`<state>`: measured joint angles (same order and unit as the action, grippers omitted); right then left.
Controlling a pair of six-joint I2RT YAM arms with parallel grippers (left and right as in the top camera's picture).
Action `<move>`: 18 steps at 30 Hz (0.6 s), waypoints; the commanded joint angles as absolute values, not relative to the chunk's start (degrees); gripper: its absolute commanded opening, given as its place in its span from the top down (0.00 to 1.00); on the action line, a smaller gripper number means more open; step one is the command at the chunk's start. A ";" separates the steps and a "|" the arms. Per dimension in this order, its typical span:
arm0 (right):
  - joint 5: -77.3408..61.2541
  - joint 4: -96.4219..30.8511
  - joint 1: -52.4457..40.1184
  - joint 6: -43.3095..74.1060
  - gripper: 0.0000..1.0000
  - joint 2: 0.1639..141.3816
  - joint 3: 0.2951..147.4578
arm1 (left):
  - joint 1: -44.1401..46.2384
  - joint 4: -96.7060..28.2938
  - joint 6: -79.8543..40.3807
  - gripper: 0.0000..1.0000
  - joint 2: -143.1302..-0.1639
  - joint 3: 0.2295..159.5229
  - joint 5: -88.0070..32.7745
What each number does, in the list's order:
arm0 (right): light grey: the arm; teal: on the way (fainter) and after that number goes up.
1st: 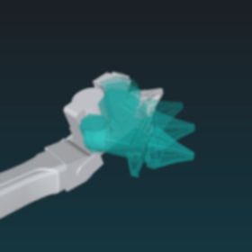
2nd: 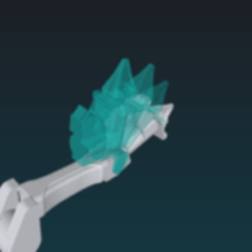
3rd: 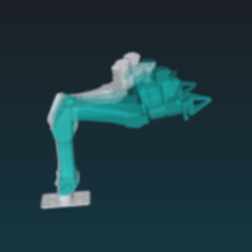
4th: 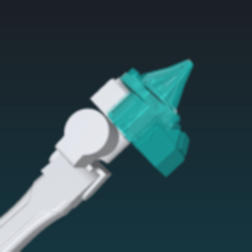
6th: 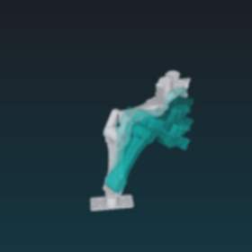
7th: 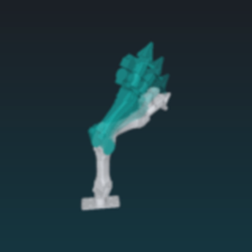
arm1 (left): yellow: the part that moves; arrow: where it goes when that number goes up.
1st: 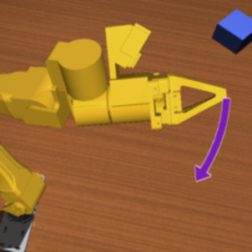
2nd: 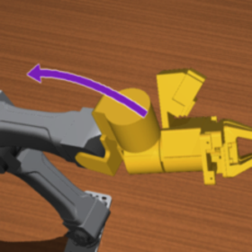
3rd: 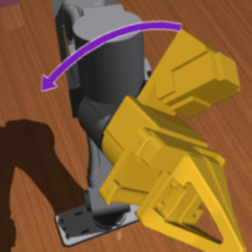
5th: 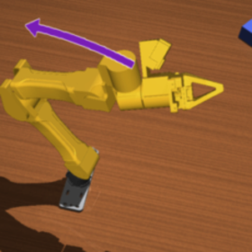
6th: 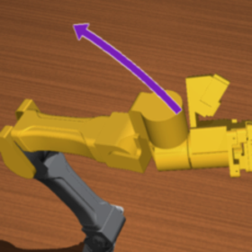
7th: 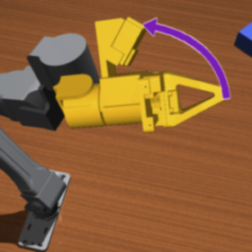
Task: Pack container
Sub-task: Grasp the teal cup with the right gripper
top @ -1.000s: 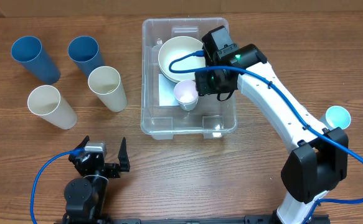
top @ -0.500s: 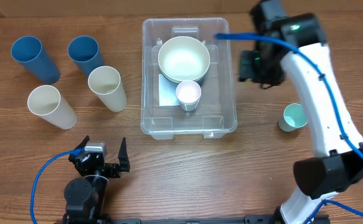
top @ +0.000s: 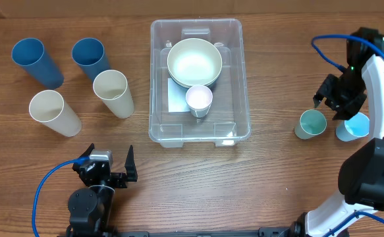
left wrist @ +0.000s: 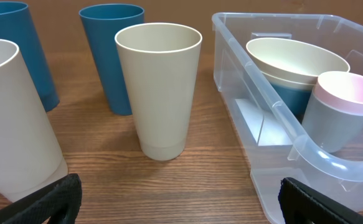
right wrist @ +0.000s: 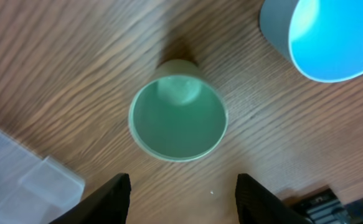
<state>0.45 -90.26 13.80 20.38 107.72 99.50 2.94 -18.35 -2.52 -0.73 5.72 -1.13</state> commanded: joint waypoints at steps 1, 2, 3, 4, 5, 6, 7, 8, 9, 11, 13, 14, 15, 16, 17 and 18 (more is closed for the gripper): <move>0.78 -87.09 14.39 21.28 0.44 106.50 94.59 | 2.59 -18.22 -1.43 0.00 -0.25 5.54 -1.96; 0.80 -85.21 14.39 21.28 0.44 106.50 92.12 | 2.59 -18.22 -1.43 0.00 -0.25 5.54 -1.96; 0.78 -83.96 14.39 21.30 0.44 106.50 90.39 | 2.59 -18.22 -1.43 0.00 -0.25 5.54 -1.96; 0.75 -81.56 14.39 21.32 0.45 106.50 87.05 | 2.59 -18.22 -1.43 0.00 -0.25 5.54 -1.93; 0.34 -80.18 14.41 21.32 0.45 106.50 85.17 | 2.59 -18.22 -1.43 0.00 -0.25 5.54 -1.93; 0.30 -78.78 14.46 21.34 0.45 106.50 83.40 | 2.59 -18.22 -1.43 0.00 -0.25 5.54 -1.96; 0.34 -78.11 14.46 21.32 0.46 106.50 82.39 | 2.59 -18.22 -1.43 0.00 -0.25 5.54 -1.96; 0.34 -77.41 14.46 21.34 0.46 106.50 81.56 | 2.59 -18.22 -1.43 0.00 -0.25 5.54 -1.93; 0.32 -76.71 14.44 21.37 0.49 106.50 80.86 | 2.59 -18.22 -1.43 0.00 -0.25 5.54 -1.96; 0.34 -76.14 14.44 21.50 0.64 106.50 80.71 | 2.59 -18.22 -1.43 0.00 -0.25 5.54 -1.96; 0.34 -75.83 14.44 21.50 0.89 106.50 80.71 | 2.59 -18.22 -1.43 0.00 -0.25 5.54 -1.93; 0.32 -75.42 14.44 21.50 0.96 106.50 80.71 | 2.59 -18.22 -1.43 0.00 -0.25 5.54 -1.93; 0.25 -74.81 14.44 21.50 0.96 106.50 80.71 | 2.59 -18.22 -1.41 0.00 -0.25 5.54 -1.93; -0.10 -74.19 14.44 21.47 0.96 106.50 80.71 | 2.59 -18.22 -1.43 0.00 -0.25 5.54 -1.93; -0.12 -73.32 14.44 21.50 0.96 106.50 80.71 | 2.59 -18.22 -1.43 0.00 -0.25 5.54 -1.93; -0.14 -71.64 14.31 21.45 0.96 106.50 80.71 | 2.59 -18.22 -1.43 0.00 -0.25 5.54 -1.93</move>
<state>-0.21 -74.32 14.33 21.15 107.31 80.97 2.94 -18.37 -2.52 -0.73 5.72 -1.13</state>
